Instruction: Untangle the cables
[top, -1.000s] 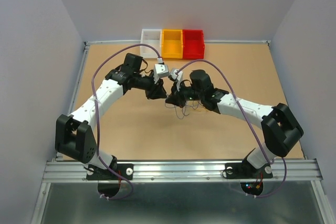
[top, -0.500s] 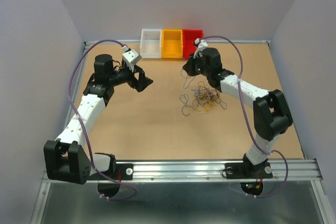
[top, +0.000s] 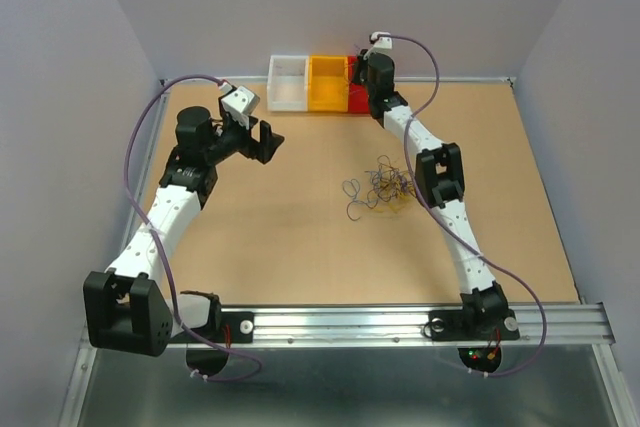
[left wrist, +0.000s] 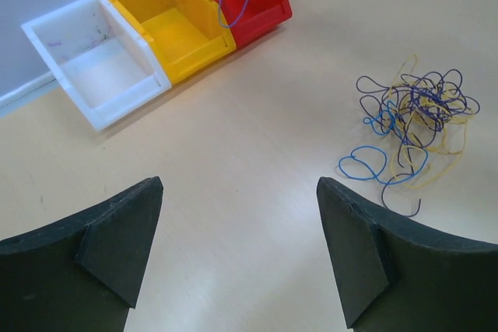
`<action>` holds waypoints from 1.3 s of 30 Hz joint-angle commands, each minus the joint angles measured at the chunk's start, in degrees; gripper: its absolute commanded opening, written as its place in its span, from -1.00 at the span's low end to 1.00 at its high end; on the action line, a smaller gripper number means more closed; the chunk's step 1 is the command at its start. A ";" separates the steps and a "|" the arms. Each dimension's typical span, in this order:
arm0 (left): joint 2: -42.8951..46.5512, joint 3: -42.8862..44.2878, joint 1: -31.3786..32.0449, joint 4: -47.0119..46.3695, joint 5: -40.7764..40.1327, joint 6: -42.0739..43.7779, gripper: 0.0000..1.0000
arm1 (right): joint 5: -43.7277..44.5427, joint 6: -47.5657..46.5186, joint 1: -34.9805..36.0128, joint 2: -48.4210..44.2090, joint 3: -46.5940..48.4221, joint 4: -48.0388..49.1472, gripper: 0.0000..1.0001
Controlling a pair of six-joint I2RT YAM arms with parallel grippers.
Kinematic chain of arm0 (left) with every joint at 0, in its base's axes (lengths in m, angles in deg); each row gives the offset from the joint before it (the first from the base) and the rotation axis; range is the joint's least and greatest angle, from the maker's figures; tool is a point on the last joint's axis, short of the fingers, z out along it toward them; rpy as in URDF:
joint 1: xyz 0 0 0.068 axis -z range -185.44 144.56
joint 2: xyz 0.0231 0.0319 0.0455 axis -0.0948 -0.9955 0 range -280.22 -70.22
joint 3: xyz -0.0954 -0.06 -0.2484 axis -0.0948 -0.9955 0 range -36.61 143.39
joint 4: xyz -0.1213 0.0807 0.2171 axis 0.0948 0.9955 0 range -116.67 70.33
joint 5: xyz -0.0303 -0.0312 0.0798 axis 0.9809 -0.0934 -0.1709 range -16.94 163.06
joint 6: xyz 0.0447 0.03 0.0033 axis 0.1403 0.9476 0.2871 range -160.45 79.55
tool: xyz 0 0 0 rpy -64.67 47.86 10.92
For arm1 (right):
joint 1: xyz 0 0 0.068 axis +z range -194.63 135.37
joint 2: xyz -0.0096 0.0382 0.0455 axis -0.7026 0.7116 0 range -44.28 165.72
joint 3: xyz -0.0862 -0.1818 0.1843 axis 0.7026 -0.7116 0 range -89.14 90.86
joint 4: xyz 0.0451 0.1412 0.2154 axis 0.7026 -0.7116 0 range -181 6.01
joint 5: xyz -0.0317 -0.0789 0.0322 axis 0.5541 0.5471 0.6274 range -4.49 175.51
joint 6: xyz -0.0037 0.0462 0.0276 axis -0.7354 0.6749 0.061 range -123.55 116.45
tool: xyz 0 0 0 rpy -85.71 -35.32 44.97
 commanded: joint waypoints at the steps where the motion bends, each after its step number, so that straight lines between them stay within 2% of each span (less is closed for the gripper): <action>1: -0.31 -0.30 -0.22 -4.43 -1.94 -0.82 0.83 | 9.16 -3.62 -0.63 11.55 13.46 3.35 -0.99; 5: 0.04 -0.47 -0.22 -4.35 -0.98 -0.64 0.83 | 7.51 -3.54 -1.42 8.41 2.07 7.48 -0.99; 11: 0.04 -0.38 -0.22 -4.08 -0.97 -0.91 0.83 | 5.31 -4.16 -1.42 4.64 -3.22 -5.23 -0.99; 16: 0.92 -0.47 -0.22 -3.73 -0.45 -0.99 0.83 | -5.32 -4.86 -1.42 -1.69 -11.74 -8.95 -0.99; 17: 1.18 -0.56 -0.22 -3.73 -0.45 -0.99 0.83 | -8.64 -5.38 -1.34 -5.27 -15.50 -10.69 -0.99; 20: 1.45 -0.65 -0.14 -3.64 -0.01 -1.08 0.83 | -11.56 -6.35 -1.25 -10.57 -21.23 -11.67 -0.99; 21: 1.19 -0.47 -0.14 -3.47 -0.01 -1.00 0.83 | -14.79 -8.09 -0.99 -13.71 -24.47 -12.20 -0.99; 26: 0.04 0.32 -0.14 -2.41 -0.80 -1.26 0.84 | -19.12 -13.38 0.07 -21.20 -33.71 -17.30 -0.99; 27: -0.48 0.32 -0.05 -2.33 -1.15 -1.34 0.84 | -21.83 -16.95 -0.02 -22.35 -35.82 -17.30 -0.99; 30: -2.15 0.75 0.48 -2.41 -2.72 -1.43 0.84 | -17.91 -17.43 -0.28 -25.69 -42.24 -17.30 -0.99; 36: -5.49 1.90 1.44 -2.59 -5.89 -1.08 0.84 | -19.48 -14.63 -1.16 -26.41 -39.97 -17.65 -0.99; 39: -7.68 3.30 2.06 -3.73 -8.00 -1.26 0.85 | -14.75 -10.06 -1.16 -24.39 -36.20 -17.83 -0.99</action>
